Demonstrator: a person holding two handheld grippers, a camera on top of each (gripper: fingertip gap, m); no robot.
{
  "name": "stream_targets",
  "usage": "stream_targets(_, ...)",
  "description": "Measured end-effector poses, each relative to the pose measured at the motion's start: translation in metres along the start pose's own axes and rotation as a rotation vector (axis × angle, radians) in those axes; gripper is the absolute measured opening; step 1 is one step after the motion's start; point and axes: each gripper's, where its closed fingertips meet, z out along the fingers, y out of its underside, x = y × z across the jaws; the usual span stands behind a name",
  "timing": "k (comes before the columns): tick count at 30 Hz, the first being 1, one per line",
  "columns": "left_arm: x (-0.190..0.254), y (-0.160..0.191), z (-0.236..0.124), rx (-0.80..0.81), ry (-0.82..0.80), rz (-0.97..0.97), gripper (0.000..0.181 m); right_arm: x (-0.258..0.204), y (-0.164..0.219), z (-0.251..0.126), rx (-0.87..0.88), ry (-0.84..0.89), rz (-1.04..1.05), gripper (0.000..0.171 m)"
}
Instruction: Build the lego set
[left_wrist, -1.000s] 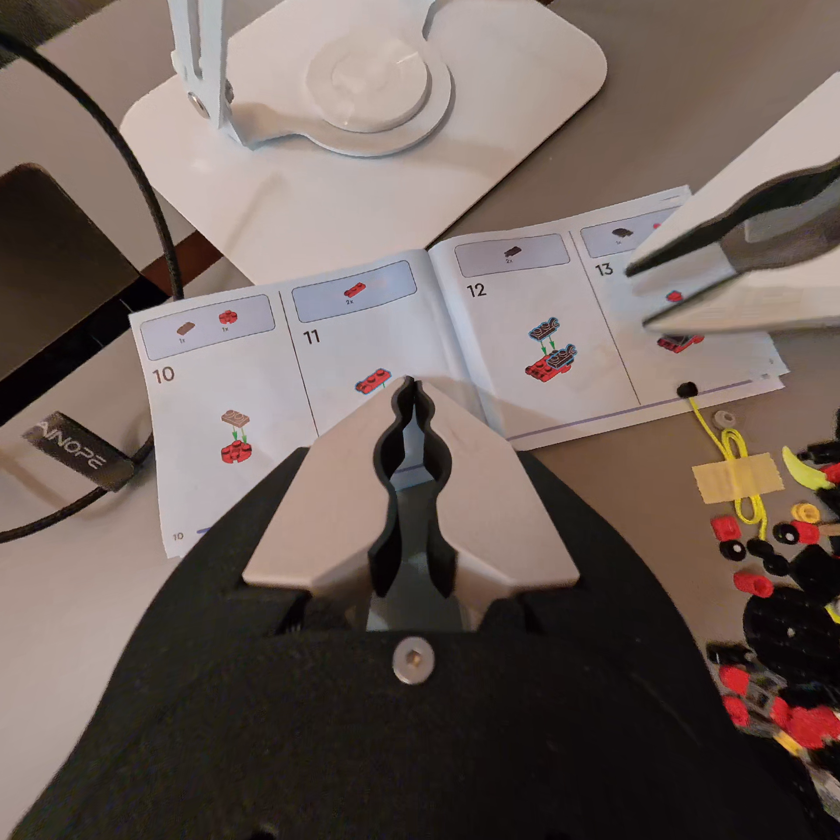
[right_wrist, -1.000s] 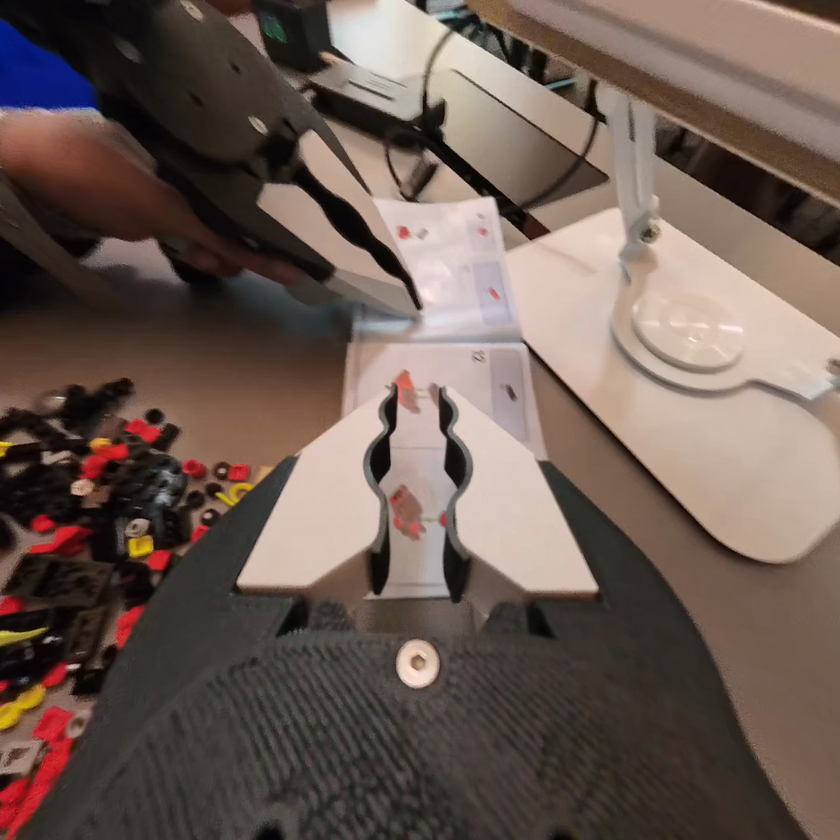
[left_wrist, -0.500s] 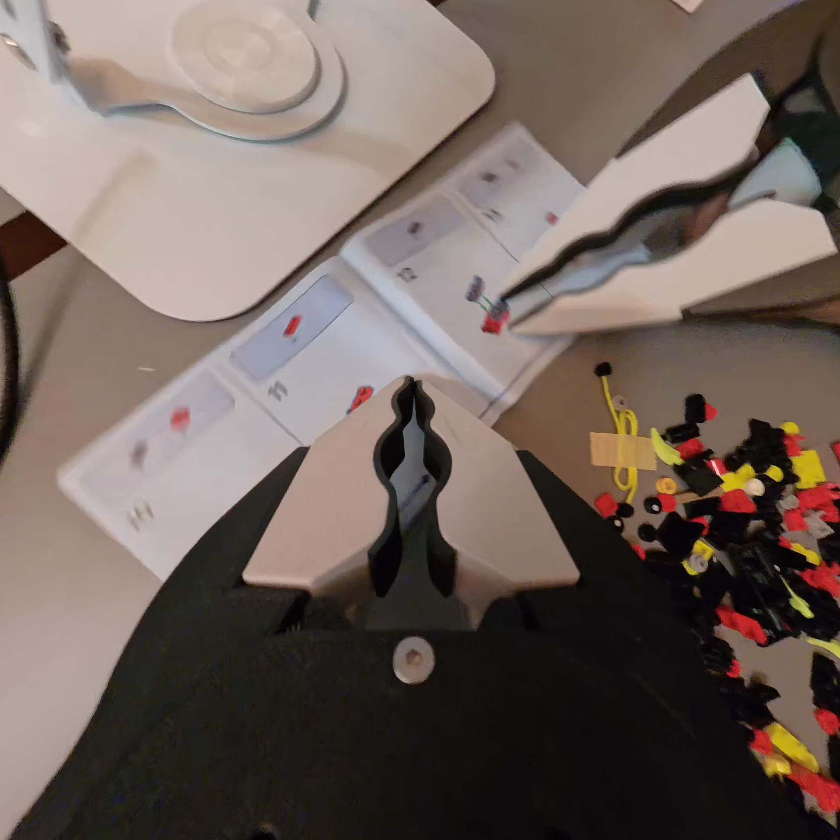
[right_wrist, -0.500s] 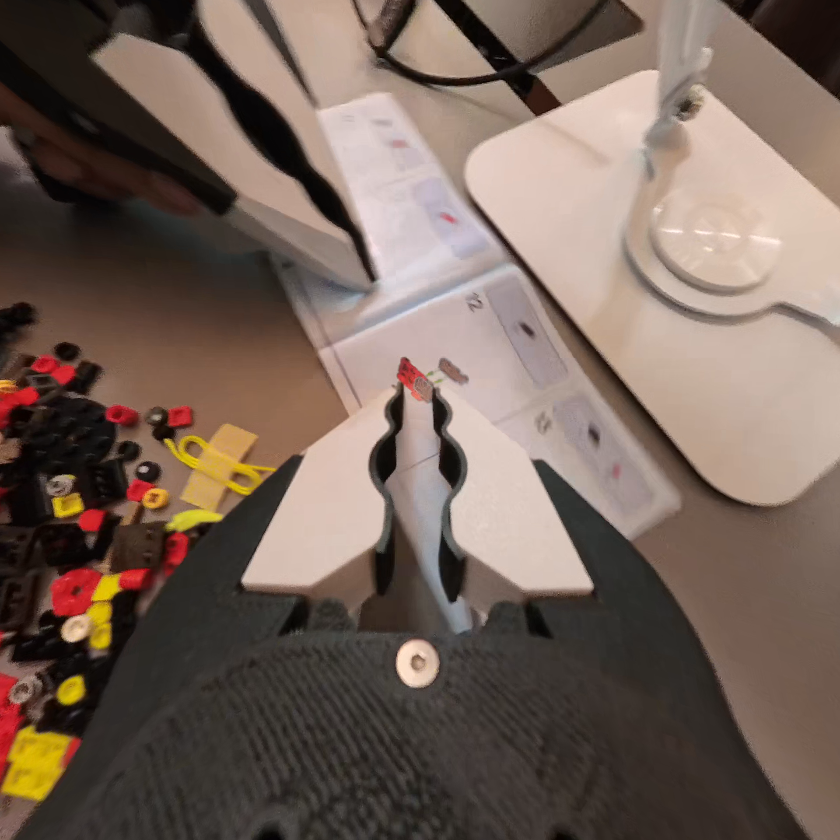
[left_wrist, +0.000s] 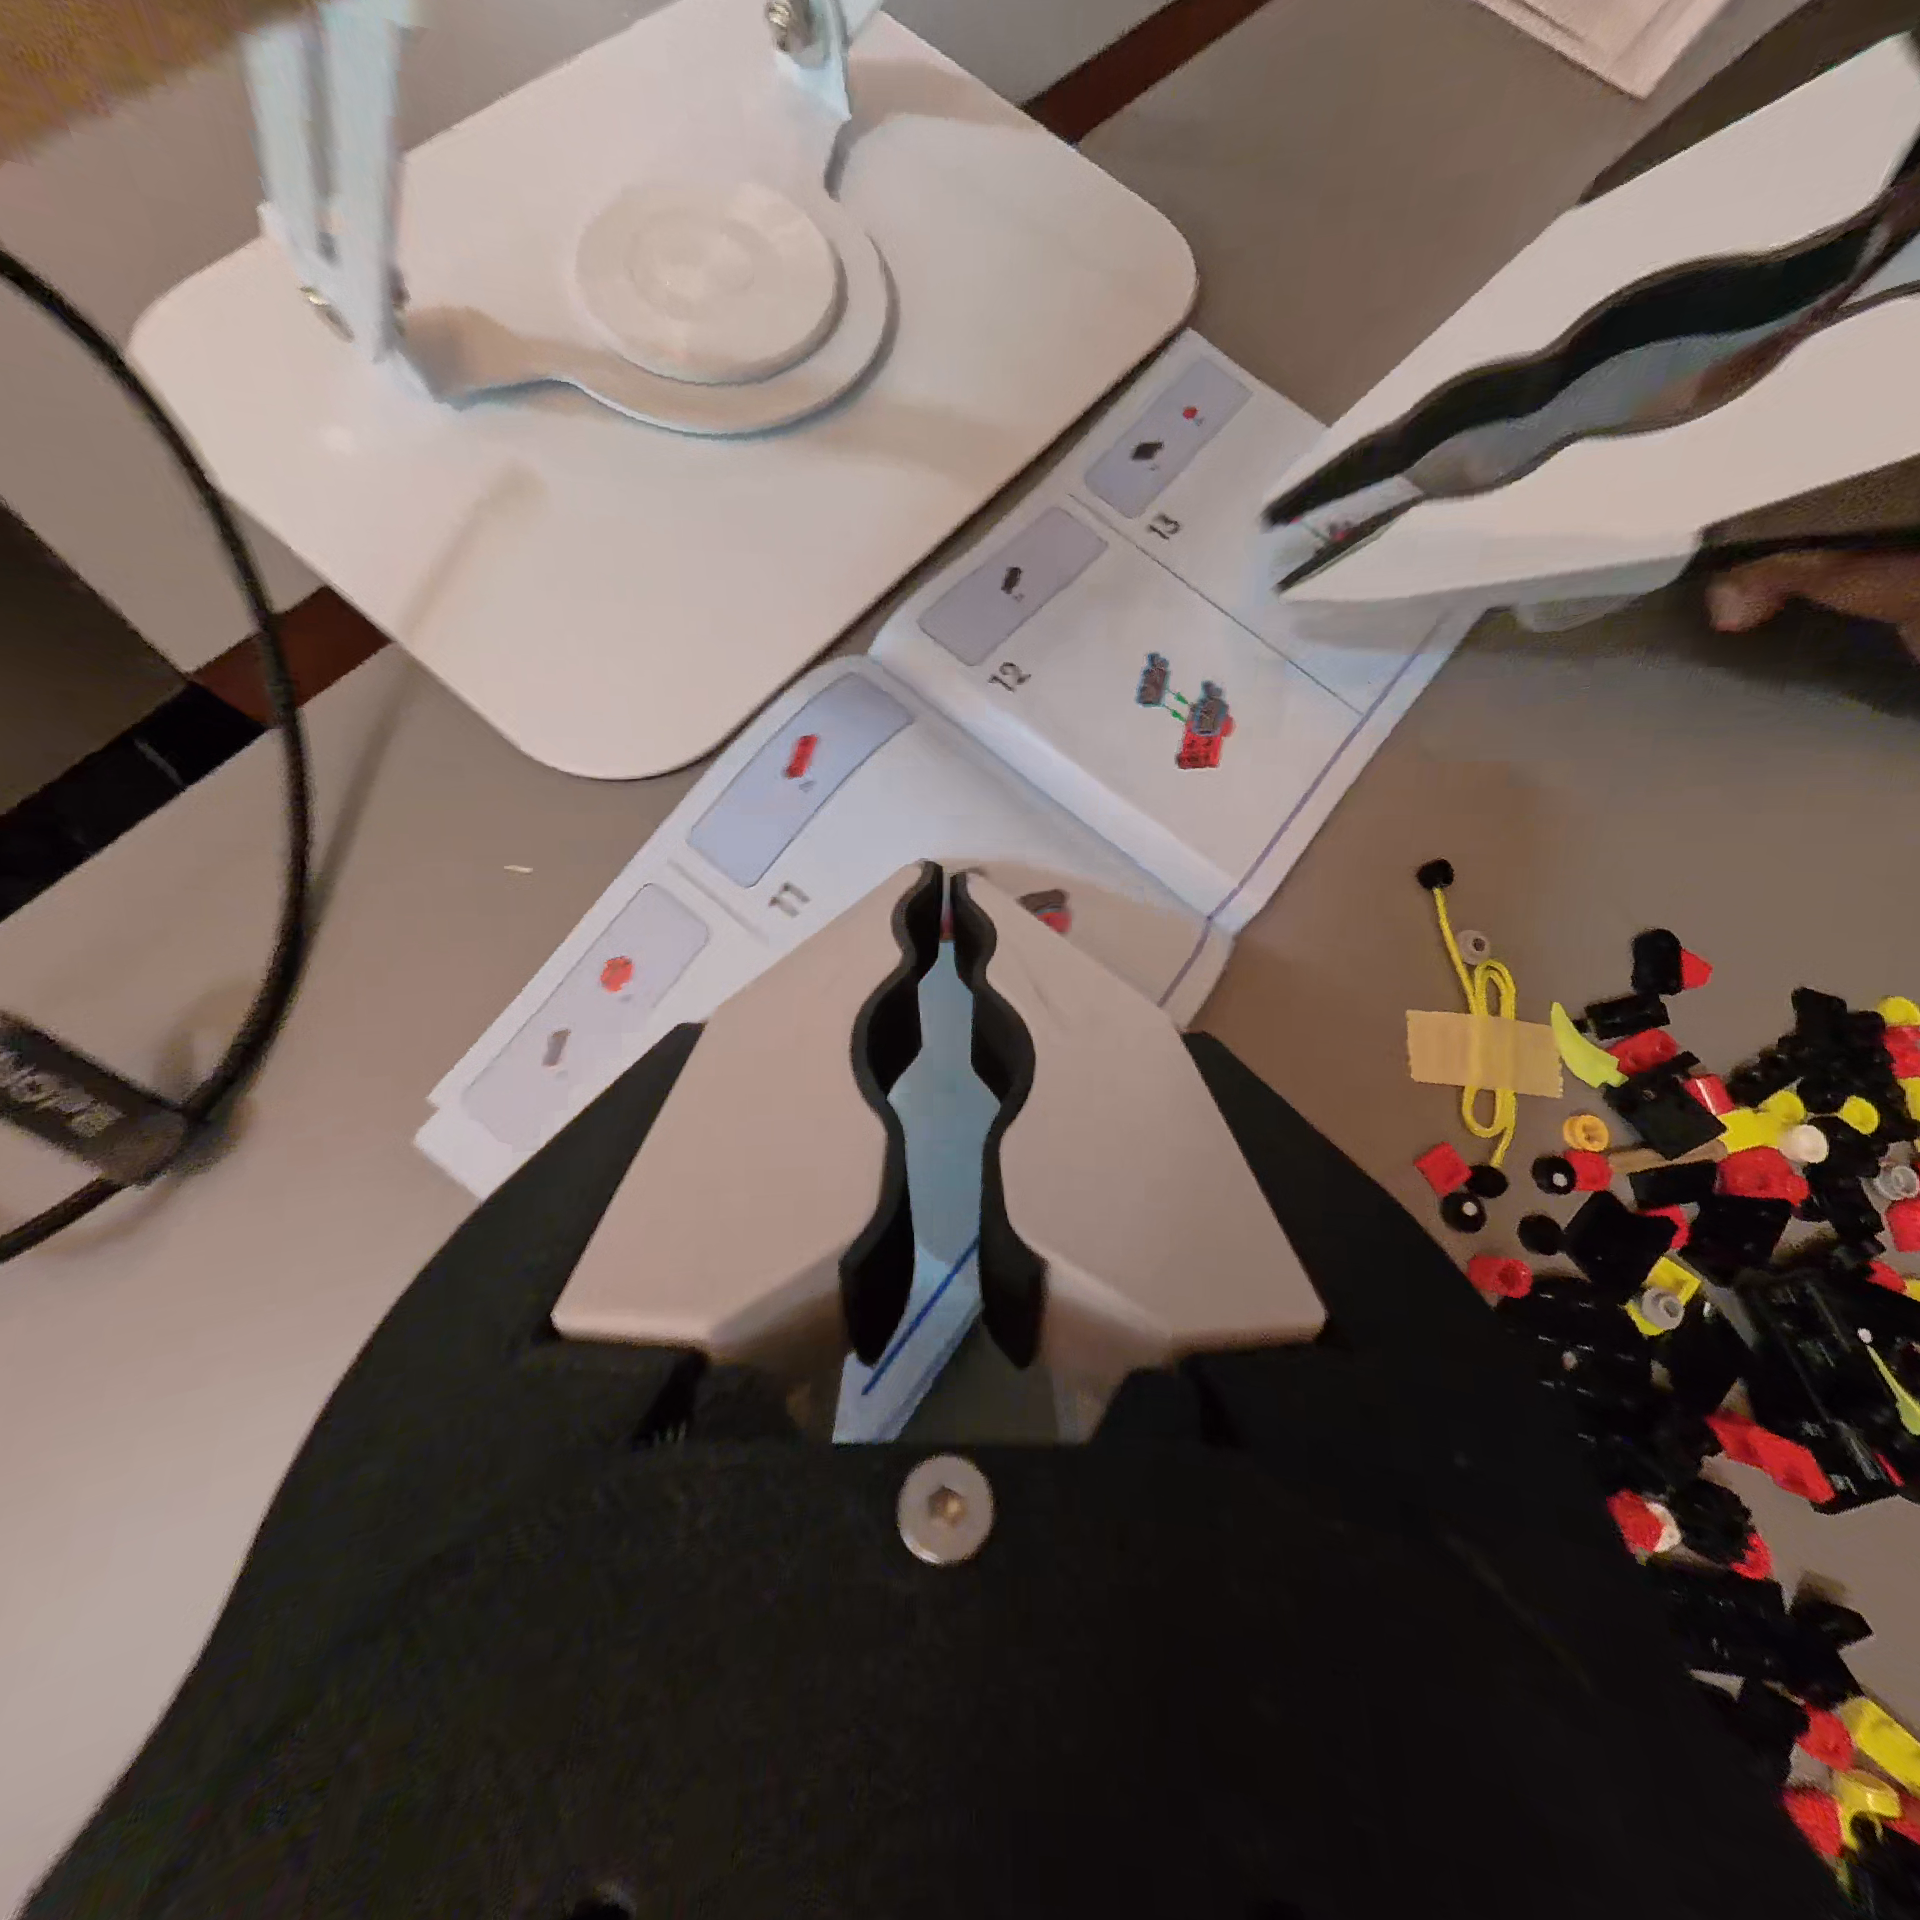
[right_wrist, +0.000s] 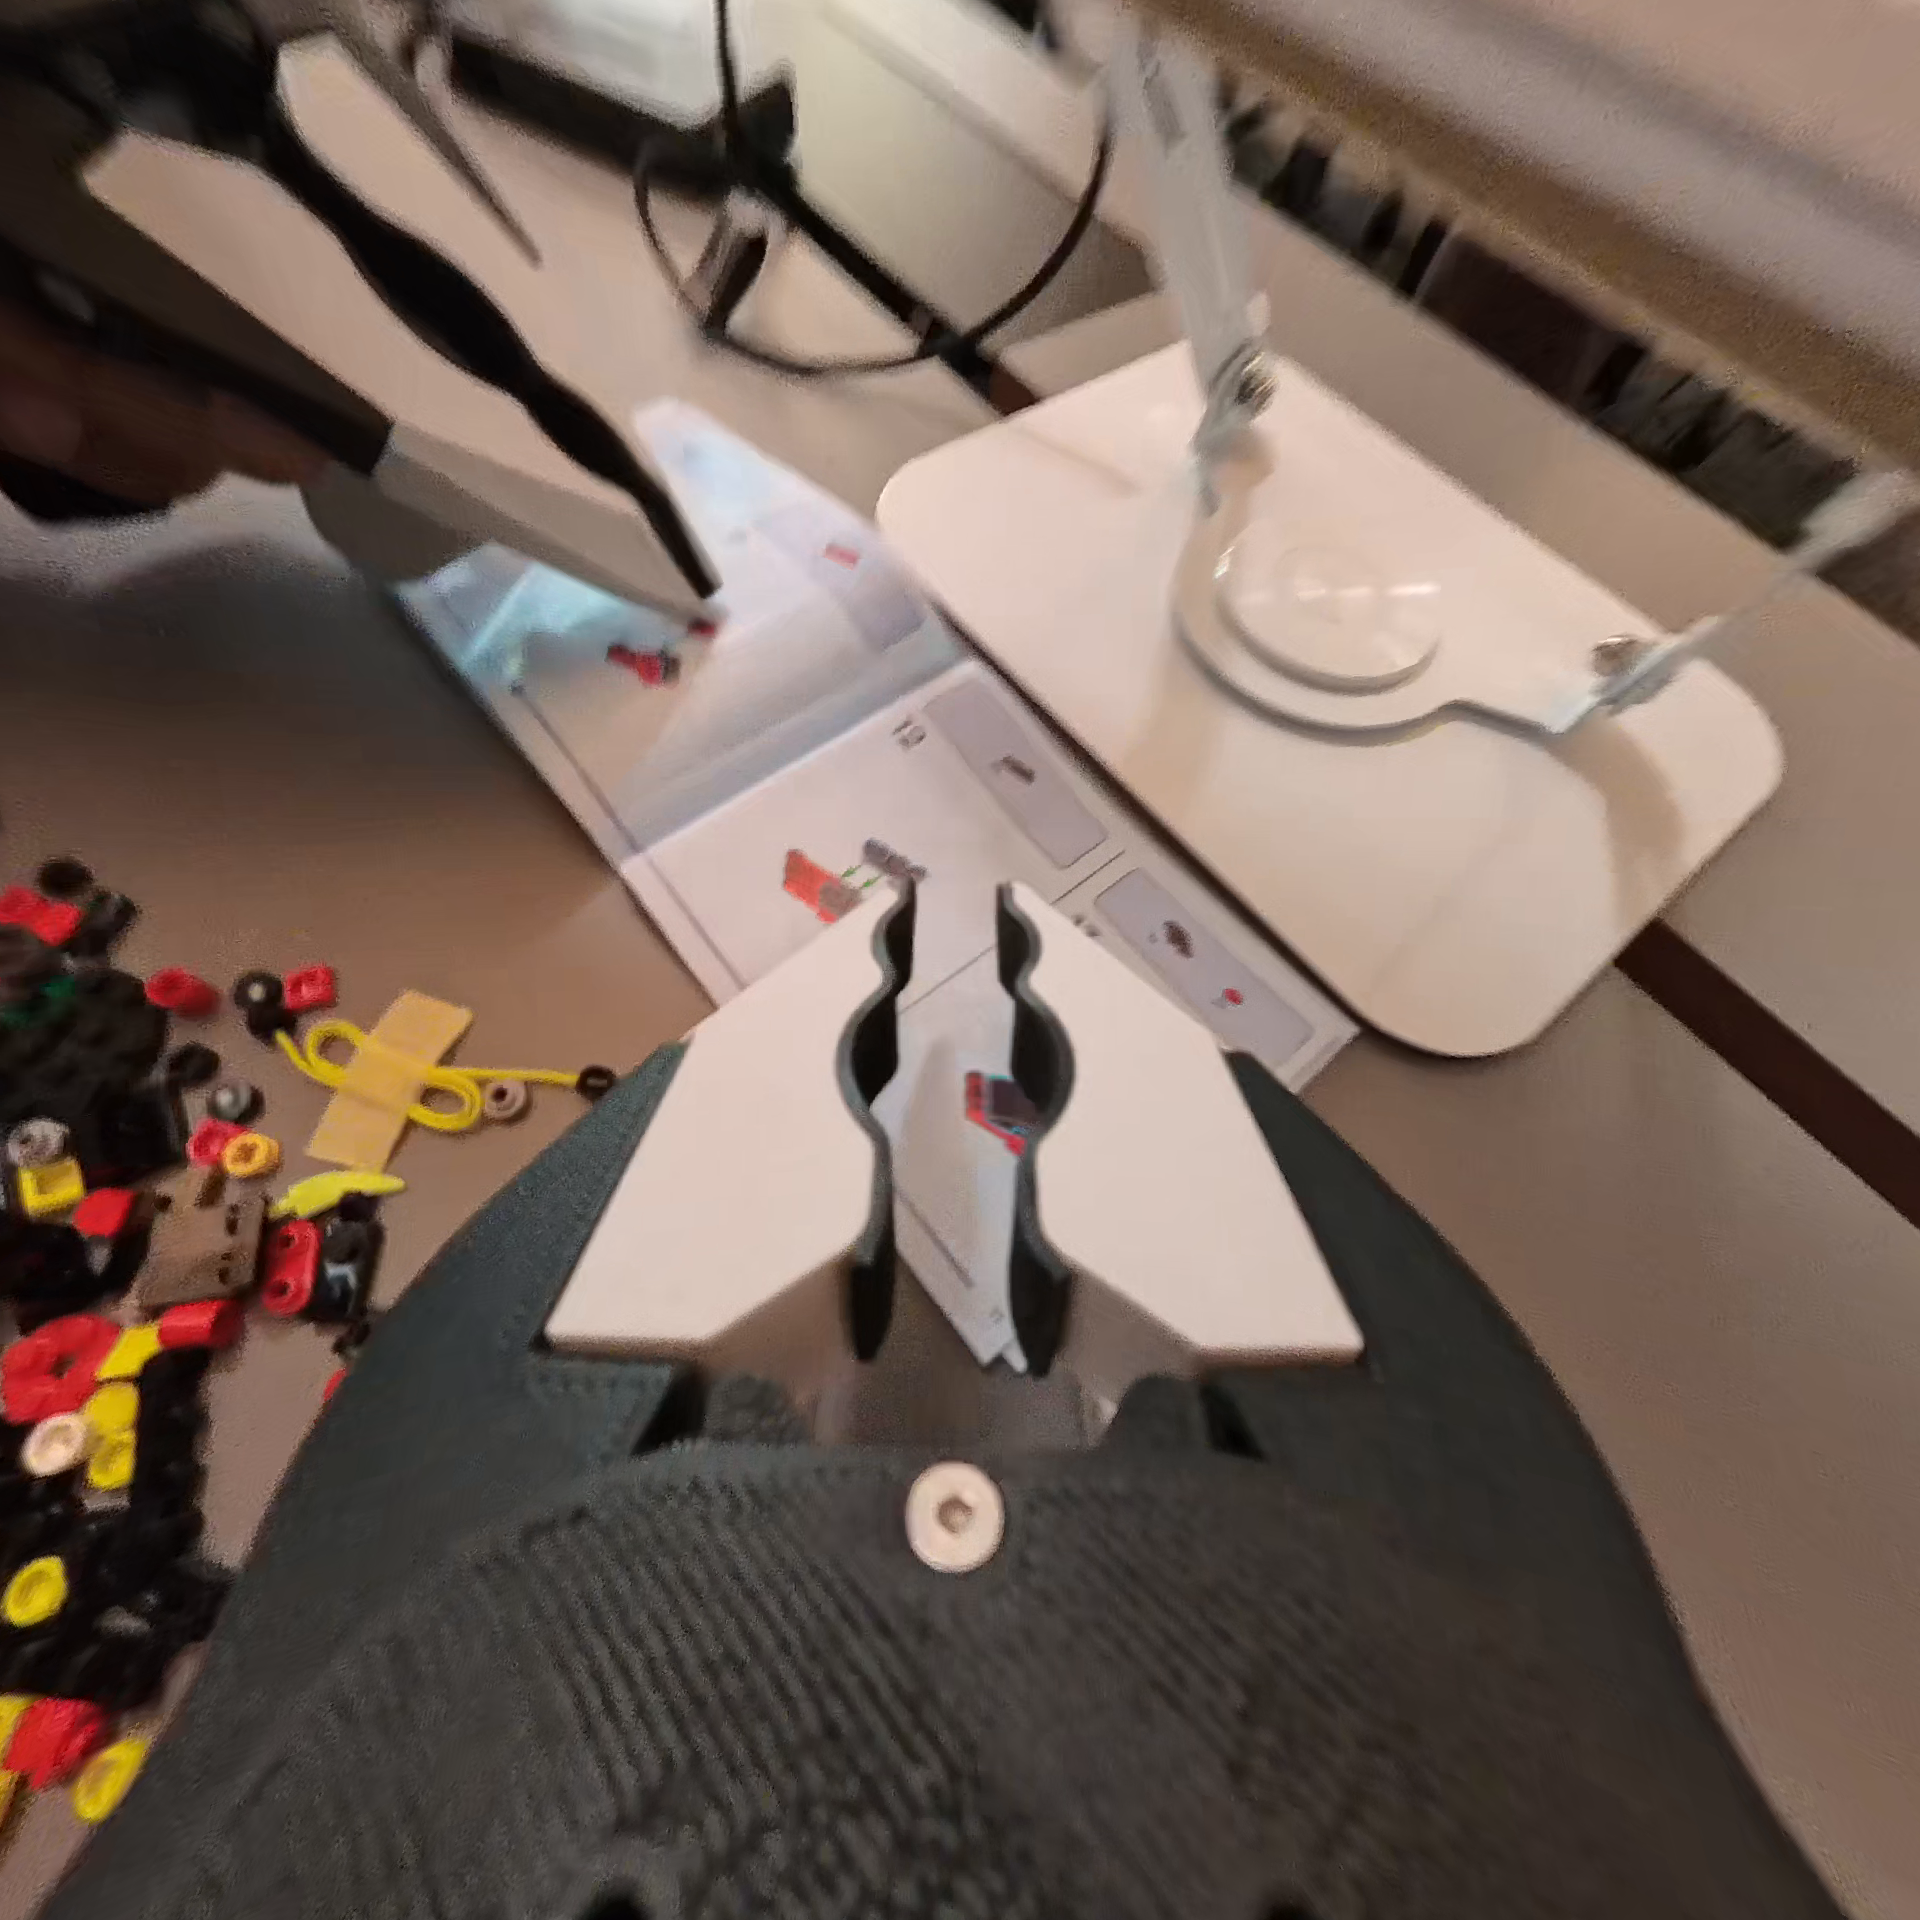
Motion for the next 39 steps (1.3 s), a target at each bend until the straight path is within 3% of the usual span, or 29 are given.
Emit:
stream_targets(6,-0.051,0.003,-0.019,-0.002,-0.135,-0.049,0.025,0.045,-0.017,-0.031,0.229,0.008,0.337,0.042)
stream_targets(14,-0.079,-0.025,-0.049,0.195,-0.176,-0.162,0.025,0.058,-0.018,-0.039,0.296,-0.021,0.462,0.046)
stream_targets(19,-0.066,-0.041,-0.065,0.323,-0.158,-0.188,0.021,0.056,-0.019,-0.039,0.294,-0.014,0.445,0.045)
stream_targets(26,-0.019,-0.028,-0.076,0.254,-0.063,-0.224,0.022,0.052,-0.02,-0.042,0.309,-0.007,0.414,0.043)
stream_targets(33,0.034,-0.017,-0.049,0.226,0.118,-0.438,0.032,0.035,-0.019,-0.034,0.243,-0.02,0.294,0.043)
stream_targets(39,0.042,0.001,-0.005,0.086,-0.126,-0.297,0.037,0.019,-0.019,-0.022,0.186,-0.019,0.178,0.039)
